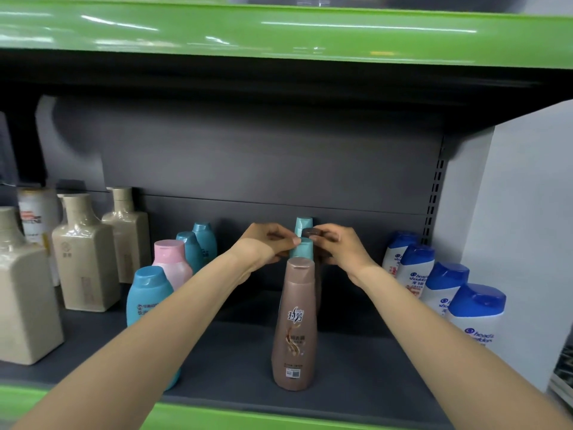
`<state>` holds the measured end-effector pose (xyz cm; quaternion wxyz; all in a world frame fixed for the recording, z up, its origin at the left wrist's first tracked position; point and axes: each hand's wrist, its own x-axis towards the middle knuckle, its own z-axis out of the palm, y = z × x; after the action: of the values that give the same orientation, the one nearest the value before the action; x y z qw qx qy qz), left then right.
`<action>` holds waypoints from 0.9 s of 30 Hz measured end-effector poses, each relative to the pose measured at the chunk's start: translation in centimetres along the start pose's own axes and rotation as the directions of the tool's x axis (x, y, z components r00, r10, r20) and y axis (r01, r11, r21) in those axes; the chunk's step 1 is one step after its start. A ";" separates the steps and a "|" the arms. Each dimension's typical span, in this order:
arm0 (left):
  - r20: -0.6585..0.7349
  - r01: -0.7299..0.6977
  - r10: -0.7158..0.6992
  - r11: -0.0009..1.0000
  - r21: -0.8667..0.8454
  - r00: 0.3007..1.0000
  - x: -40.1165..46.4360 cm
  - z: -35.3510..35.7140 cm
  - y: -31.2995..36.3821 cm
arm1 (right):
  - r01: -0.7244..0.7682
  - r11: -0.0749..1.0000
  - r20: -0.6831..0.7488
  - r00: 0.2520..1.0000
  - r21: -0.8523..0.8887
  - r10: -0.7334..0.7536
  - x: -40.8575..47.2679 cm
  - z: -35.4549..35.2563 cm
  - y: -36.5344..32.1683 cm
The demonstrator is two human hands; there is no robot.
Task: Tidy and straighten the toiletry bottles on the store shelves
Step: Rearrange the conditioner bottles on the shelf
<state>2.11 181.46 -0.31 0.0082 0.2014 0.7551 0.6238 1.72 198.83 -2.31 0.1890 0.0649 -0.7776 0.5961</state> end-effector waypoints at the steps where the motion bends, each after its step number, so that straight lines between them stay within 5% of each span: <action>1: 0.000 0.000 0.000 1.000 0.006 1.000 0.1 0.0 0.0 | 0.004 1.000 0.001 1.000 -0.002 -0.004 0.2 0.3 0.0; 7: 0.006 -0.020 0.020 0.999 0.043 1.000 0.0 -0.1 -0.1 | -0.033 0.999 0.036 0.999 -0.004 0.033 0.5 0.3 -0.2; 15: 0.095 -0.251 0.237 0.948 0.197 0.967 -0.2 -0.9 -0.7 | -0.036 0.999 0.113 0.993 0.013 0.034 -0.2 -0.3 -0.4; 27: 0.061 -0.291 0.284 0.942 0.166 0.957 0.2 -1.1 -1.9 | 0.006 1.000 0.116 0.993 -0.008 -0.005 0.0 0.8 -0.6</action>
<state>1.10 180.24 -1.79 -0.0868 0.3206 0.7686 0.5467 1.69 197.88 -1.99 0.1454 0.1007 -0.7896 0.5877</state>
